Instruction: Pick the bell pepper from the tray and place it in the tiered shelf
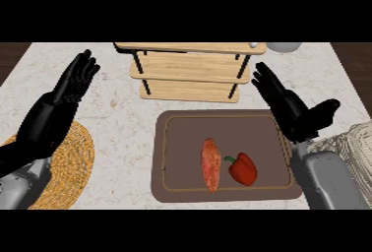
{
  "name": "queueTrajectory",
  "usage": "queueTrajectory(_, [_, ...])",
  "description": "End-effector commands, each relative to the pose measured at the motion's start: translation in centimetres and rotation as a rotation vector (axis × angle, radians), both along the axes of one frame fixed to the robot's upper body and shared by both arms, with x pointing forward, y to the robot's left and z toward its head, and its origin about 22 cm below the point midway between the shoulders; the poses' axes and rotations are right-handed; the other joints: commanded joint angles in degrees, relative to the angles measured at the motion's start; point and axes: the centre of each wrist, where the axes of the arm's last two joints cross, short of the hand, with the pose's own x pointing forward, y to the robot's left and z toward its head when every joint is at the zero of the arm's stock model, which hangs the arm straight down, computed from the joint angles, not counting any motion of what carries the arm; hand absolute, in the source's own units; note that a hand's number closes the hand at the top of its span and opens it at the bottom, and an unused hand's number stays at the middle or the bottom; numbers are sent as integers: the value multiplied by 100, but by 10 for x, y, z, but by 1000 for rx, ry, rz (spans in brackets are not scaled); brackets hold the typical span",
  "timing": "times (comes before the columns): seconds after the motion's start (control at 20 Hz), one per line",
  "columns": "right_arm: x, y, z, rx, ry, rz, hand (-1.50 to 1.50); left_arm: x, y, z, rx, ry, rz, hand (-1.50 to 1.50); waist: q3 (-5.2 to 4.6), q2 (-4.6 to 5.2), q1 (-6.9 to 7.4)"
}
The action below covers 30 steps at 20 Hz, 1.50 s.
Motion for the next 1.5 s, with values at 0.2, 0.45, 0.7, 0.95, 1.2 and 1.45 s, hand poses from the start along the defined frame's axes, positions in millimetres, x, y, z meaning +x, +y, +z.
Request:
queueTrajectory(0.2, [5,-70,65,-185,-325,18,150,-39,55,-110,-84,614,384,0,203,129,-183])
queueTrajectory(0.45, [-10,-145,13,-466,-54,-120,150,-48,41,-138,-161,856,444,0,217,135,-193])
queueTrajectory(0.7, [-8,-176,6,-402,-136,85,-150,-44,37,-140,-157,882,444,0,213,89,-131])
queueTrajectory(0.95, [-12,-177,23,-469,-103,309,-150,-43,30,-167,-155,888,444,0,201,80,-200])
queueTrajectory(1.2, [-18,-136,82,-584,-91,425,-150,-37,38,-128,-163,900,444,0,196,25,-205])
queueTrajectory(1.45, [-34,-102,106,-733,-33,406,-150,-28,41,-145,-167,903,433,0,190,45,-257])
